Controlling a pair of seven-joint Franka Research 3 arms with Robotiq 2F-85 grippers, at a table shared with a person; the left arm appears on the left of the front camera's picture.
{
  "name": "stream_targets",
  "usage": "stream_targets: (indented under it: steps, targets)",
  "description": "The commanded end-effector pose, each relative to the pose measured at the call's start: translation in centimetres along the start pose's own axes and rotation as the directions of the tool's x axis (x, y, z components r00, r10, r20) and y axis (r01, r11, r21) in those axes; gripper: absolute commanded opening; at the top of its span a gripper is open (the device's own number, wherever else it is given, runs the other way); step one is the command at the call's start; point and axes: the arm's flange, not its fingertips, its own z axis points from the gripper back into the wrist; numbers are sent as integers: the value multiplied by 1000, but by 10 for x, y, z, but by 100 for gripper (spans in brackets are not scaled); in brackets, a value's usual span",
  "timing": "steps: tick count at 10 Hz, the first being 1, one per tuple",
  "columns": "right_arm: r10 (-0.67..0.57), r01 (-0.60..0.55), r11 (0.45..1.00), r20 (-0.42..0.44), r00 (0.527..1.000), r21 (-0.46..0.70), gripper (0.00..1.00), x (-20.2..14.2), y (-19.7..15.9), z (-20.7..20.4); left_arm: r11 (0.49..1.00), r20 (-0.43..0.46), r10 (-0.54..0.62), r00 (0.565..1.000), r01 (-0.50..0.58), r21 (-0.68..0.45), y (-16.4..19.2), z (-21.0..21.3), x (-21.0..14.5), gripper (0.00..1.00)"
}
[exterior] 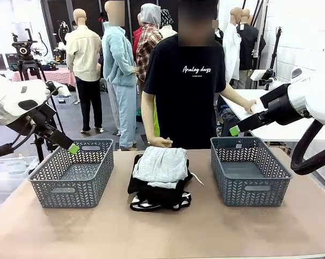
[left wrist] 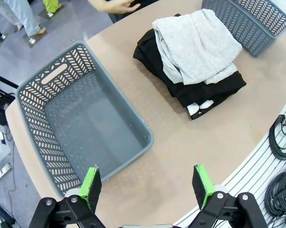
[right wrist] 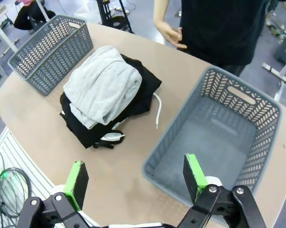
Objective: Sort the tops and bottoms.
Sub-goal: Lift clothes from the center of the table with your left hand.
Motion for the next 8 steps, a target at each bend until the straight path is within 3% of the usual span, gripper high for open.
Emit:
stream_targets:
  steps: [1,8]
  targets:
    - [-12,12,1000,7,1000,18,100,0,0,-2,1000,2,0,1000,0,0,1,2,-1,100]
    - [-12,12,1000,7,1000,18,100,0,0,-2,1000,2,0,1000,0,0,1,2,-1,100]
